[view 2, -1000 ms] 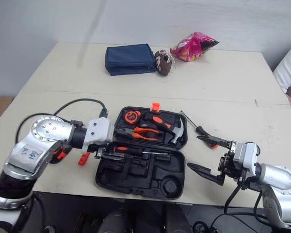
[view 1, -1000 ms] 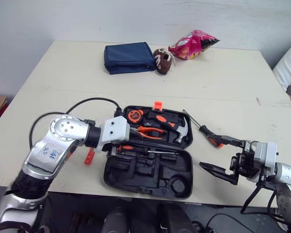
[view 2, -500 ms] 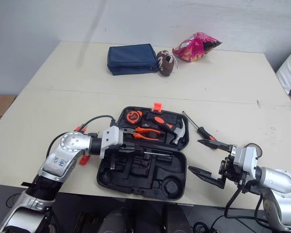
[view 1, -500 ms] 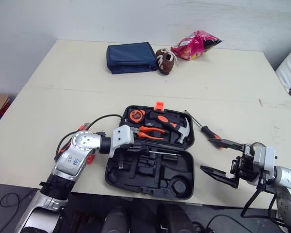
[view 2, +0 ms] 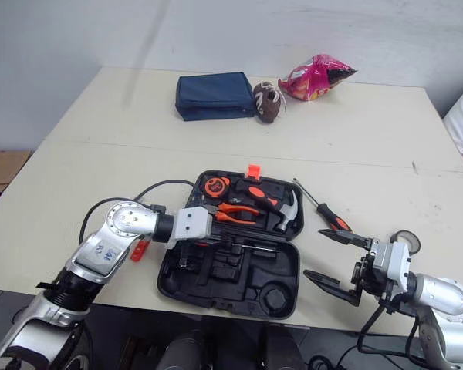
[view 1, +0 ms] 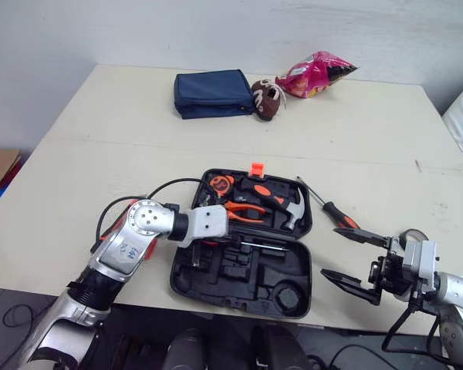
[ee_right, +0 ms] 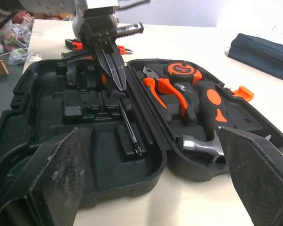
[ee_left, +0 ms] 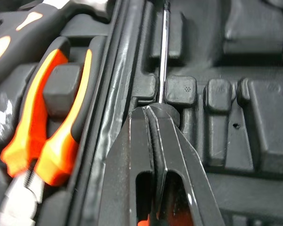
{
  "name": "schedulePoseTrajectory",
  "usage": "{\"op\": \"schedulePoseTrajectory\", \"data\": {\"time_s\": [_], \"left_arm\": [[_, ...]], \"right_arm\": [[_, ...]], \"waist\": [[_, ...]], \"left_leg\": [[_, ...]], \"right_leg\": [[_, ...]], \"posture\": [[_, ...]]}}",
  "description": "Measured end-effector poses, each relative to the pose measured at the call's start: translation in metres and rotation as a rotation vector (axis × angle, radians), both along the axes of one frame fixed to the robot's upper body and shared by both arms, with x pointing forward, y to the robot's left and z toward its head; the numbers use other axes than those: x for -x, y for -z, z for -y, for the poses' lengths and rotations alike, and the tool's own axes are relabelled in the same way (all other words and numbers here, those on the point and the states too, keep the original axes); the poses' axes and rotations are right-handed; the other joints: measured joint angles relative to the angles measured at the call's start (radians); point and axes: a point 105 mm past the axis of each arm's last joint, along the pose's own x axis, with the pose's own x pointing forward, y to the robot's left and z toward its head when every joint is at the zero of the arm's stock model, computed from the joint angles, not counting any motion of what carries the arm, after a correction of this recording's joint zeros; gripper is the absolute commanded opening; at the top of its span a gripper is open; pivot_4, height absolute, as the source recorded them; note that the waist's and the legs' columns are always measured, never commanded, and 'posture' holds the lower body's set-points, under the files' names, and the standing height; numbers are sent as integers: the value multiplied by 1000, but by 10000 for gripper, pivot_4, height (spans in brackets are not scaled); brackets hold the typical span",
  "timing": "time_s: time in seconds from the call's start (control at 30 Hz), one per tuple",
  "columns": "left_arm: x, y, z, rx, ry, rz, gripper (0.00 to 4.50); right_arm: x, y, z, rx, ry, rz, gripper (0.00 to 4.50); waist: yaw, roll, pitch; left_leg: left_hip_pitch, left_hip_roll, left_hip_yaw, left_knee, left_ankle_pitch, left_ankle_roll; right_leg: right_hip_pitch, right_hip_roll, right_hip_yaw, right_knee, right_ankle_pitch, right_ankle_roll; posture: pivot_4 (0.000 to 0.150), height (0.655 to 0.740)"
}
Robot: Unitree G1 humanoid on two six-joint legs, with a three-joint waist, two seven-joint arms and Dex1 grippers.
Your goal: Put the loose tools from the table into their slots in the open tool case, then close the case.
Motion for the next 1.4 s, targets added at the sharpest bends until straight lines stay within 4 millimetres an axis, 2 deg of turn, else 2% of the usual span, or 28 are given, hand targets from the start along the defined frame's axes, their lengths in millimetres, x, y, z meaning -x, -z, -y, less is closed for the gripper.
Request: {"op": "schedulePoseTrajectory", "data": {"time_s": [0.07,0.17,0.33,0.4,0.53,0.57,0.63,0.7,0.73,0.8,0.9,1.0,1.07,1.17,1.23,1.27,1.4], "left_arm": [[-2,4,6,-42,-14,17,349],[-2,9,11,-17,-63,-20,349],[-2,3,8,61,-43,-34,349],[0,0,0,132,-20,-60,349],[-5,-36,-28,324,6,2,349],[-6,-47,-39,364,-7,25,2661],[-8,-52,-59,390,-54,25,8164],[-11,-50,-92,391,-158,16,17066],[-14,-47,-118,382,-246,26,21384],[-14,-36,-187,331,-486,40,30486],[-3,-25,-253,301,-724,63,44124],[13,-31,-318,341,-990,141,44689],[22,-35,-341,357,-1082,180,44689],[43,-27,-372,370,-1223,189,44689],[52,-21,-381,382,-1274,186,44689],[53,-21,-382,389,-1278,188,44689],[51,-21,-371,412,-1232,194,44689]], "right_arm": [[-2,3,2,-2,14,-2,45000],[-3,5,2,-9,26,1,45000],[-3,4,5,-6,38,15,45000],[-3,4,17,11,76,10,45000],[1,-2,43,59,163,29,45000],[4,-3,51,66,192,31,45000],[7,-4,64,75,241,41,45000],[12,-4,86,91,331,44,45000],[17,-3,101,107,394,45,45000],[30,-4,132,136,539,67,45000],[51,3,164,183,698,64,45000],[79,11,201,200,900,43,45000],[92,15,215,198,981,37,45000],[116,27,235,200,1110,-20,45000],[130,32,243,197,1176,-48,45000],[130,33,244,194,1183,-46,45000],[113,29,235,160,1131,-18,45000]], "waist": [[2,3,-9],[12,8,-14],[14,8,-16],[13,8,-14],[8,6,-9],[6,6,-10],[-5,6,-9],[-12,7,-9],[-17,7,-9],[-28,7,-8],[-34,4,-6],[-33,0,-4],[-33,0,-4],[-35,2,-4],[-35,2,-4],[-35,2,-4],[-40,3,-5]], "left_leg": [[2,0,0,-1,-1,0],[18,0,0,-4,-4,1],[15,2,1,-4,-7,1],[14,2,1,-4,-7,1],[15,4,1,-4,-6,-1],[15,4,1,-4,-6,-1],[15,4,1,-5,-6,-1],[16,4,2,-5,-6,-1],[16,4,2,-6,-6,-1],[16,4,2,-9,-6,-1],[16,4,2,-13,-7,0],[16,4,2,-17,-9,2],[16,3,2,-18,-9,1],[16,3,2,-20,-10,-2],[16,3,2,-21,-9,-3],[16,3,2,-21,-9,-5],[17,3,2,-21,-9,-7]], "right_leg": [[2,0,0,-1,0,0],[18,0,0,-8,0,0],[16,0,0,-9,0,0],[14,0,0,-9,0,0],[14,1,-1,-8,-1,-1],[14,1,-1,-8,-1,-1],[14,1,-1,-8,-1,-1],[14,1,-1,-8,-1,-1],[14,1,-1,-8,-1,-1],[13,1,-1,-9,-2,-3],[12,-1,-1,-11,-2,-3],[10,-3,-2,-12,-2,-3],[10,-4,-2,-11,-2,-3],[7,-4,-2,-11,-3,-5],[6,-4,-3,-9,-4,-7],[6,-4,-3,-8,-4,-7],[6,-4,-2,-7,-3,-7]], "posture": [[1500,7400],[1500,7400],[1500,7400],[1500,7400],[1500,7400],[1500,7400],[1500,7400],[1500,7400],[1500,7400],[1500,7400],[1500,7400],[1500,7400],[1500,7400],[1500,7400],[1500,7400],[1500,7400],[1500,7400]]}}
